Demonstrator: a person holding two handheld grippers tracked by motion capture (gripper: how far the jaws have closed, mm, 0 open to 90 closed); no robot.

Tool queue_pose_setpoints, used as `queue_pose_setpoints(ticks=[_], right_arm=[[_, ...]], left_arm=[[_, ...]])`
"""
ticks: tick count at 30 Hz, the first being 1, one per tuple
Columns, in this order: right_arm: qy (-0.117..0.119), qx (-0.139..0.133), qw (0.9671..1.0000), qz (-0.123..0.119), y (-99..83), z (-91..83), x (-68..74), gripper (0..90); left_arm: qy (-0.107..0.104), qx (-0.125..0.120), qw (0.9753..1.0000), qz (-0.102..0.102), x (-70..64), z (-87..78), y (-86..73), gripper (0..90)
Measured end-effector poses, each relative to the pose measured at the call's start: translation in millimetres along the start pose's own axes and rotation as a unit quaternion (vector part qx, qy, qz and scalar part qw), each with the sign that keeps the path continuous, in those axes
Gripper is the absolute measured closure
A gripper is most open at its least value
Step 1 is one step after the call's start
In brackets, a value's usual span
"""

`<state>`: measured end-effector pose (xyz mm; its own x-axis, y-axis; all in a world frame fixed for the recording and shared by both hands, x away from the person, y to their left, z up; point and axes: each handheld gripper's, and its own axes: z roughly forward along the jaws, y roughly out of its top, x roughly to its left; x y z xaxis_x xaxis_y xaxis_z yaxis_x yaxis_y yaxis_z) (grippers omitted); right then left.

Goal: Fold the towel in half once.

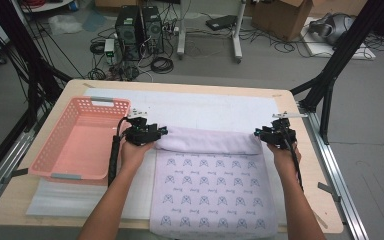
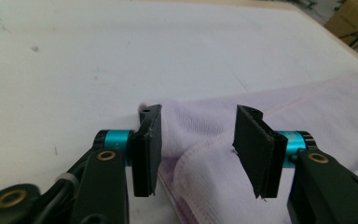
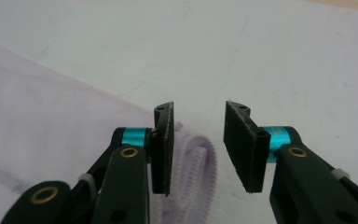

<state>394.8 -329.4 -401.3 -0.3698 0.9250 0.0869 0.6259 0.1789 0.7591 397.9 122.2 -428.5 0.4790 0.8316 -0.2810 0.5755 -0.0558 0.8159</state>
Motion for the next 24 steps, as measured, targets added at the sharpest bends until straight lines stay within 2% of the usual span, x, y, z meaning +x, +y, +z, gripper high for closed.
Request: queue_pose_setpoints(ticks=[3, 6, 7, 9, 12, 14, 17, 20, 22, 24], right_arm=[[0.011, 0.002, 0.9999, -0.010, 0.2, -0.2, 5.7, 56.0], [0.018, 0.025, 0.9994, -0.018, -1.8, 4.9, 9.3, 54.5], [0.016, 0.034, 0.9991, -0.020, -2.5, 6.2, 10.1, 55.1], [0.015, 0.043, 0.9988, -0.017, -4.0, 9.3, 10.0, 60.1], [0.020, 0.058, 0.9977, -0.027, -5.7, 12.3, 11.0, 77.0], [0.019, 0.064, 0.9969, -0.042, -6.2, 11.6, 13.2, 82.7], [0.013, 0.057, 0.9971, -0.050, -6.6, 6.5, 15.3, 83.3], [0.007, 0.039, 0.9975, -0.059, -12.9, -3.1, 15.9, 83.2], [0.015, 0.029, 0.9983, -0.047, -20.6, -8.9, 12.6, 83.1], [0.016, 0.016, 0.9990, -0.038, -28.3, -15.3, 9.9, 83.2]], left_arm=[[-0.002, 0.034, 0.9993, 0.015, -3.9, 3.5, -4.5, 47.5], [0.005, 0.054, 0.9978, 0.040, -10.8, 5.7, -8.3, 50.0], [0.008, 0.047, 0.9981, 0.040, -12.6, 5.7, -11.5, 52.7], [0.004, 0.047, 0.9980, 0.041, -13.9, 6.6, -17.1, 65.3], [0.001, 0.041, 0.9979, 0.051, -18.2, 5.6, -24.5, 81.9], [0.004, 0.030, 0.9979, 0.058, -21.1, 2.1, -26.3, 84.2], [-0.003, 0.019, 0.9980, 0.060, -24.8, -4.9, -28.4, 84.3], [-0.014, 0.019, 0.9963, 0.083, -29.4, -14.7, -29.3, 83.9], [-0.014, -0.004, 0.9956, 0.093, -33.3, -22.9, -31.3, 84.0], [-0.019, -0.008, 0.9955, 0.093, -35.4, -28.3, -32.9, 84.0]])
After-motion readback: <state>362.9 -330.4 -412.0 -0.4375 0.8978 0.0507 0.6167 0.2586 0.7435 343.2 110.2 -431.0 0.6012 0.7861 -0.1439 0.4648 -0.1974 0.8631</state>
